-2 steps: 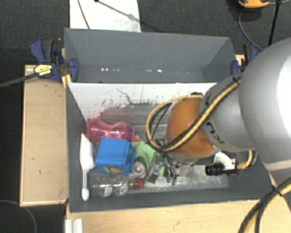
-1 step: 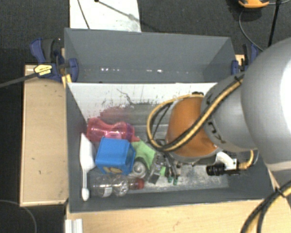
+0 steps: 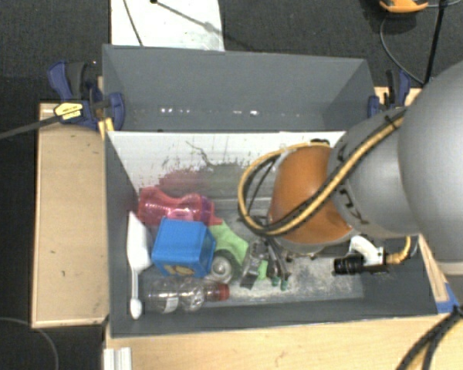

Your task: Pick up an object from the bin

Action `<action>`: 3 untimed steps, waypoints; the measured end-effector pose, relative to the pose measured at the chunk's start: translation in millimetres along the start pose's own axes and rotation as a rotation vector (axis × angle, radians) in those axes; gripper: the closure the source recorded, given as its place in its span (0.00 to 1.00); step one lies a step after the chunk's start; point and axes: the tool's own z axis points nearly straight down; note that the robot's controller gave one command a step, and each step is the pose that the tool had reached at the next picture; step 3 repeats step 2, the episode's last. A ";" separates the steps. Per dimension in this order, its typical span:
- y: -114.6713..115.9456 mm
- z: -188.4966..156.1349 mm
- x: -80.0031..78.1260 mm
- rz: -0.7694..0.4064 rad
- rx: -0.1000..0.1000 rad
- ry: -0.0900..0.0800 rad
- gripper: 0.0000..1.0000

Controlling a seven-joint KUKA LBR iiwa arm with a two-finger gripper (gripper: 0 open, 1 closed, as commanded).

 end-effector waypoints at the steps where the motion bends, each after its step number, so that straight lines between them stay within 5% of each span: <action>1: 1.0 -22.5 -1.8 -0.002 -0.004 -0.007 1.00; 3: 0.9 -37.9 -1.6 -0.002 -0.005 -0.008 1.00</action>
Offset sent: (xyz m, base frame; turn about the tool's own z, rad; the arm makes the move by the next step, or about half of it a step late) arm -0.0001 0.0001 0.0797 0.0000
